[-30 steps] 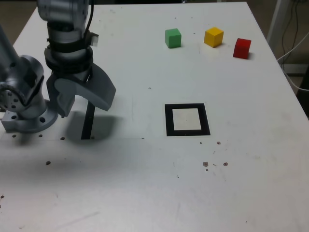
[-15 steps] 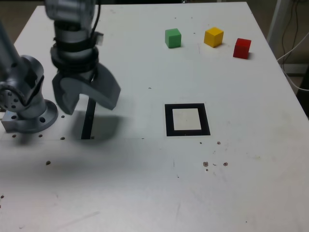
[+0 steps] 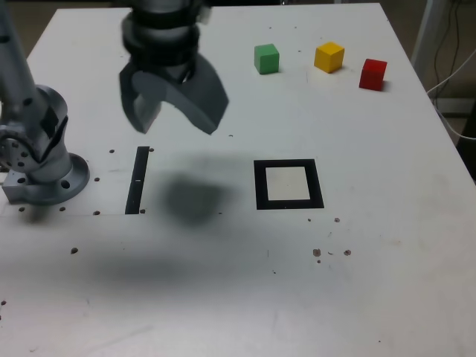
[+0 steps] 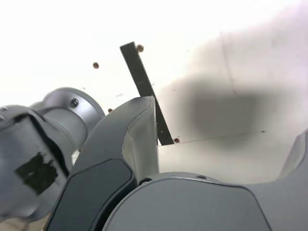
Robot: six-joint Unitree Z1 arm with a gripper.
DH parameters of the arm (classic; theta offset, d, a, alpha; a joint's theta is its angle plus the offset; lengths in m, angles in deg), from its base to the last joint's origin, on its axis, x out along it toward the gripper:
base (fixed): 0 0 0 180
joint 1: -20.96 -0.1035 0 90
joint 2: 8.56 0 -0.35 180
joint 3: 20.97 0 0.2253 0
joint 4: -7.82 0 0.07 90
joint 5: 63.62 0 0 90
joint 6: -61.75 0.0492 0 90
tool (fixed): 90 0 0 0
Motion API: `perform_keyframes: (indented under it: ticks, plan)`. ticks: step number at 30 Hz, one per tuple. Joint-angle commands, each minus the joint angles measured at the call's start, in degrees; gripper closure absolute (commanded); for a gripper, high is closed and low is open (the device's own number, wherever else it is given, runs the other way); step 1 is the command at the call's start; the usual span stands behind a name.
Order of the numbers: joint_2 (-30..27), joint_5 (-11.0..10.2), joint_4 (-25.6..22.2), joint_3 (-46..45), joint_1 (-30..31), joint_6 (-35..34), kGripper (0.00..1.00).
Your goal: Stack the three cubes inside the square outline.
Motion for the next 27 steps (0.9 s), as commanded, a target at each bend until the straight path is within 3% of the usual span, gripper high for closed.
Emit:
perform_keyframes:
  ticks: [1,16,27]
  plan:
    - [2.8,-0.4,-2.5,11.4,-0.2,2.9,0.01]
    - [19.7,-0.4,-14.0,45.0,-8.7,20.9,0.01]
    - [32.6,1.0,-16.8,65.8,-14.5,25.8,0.01]
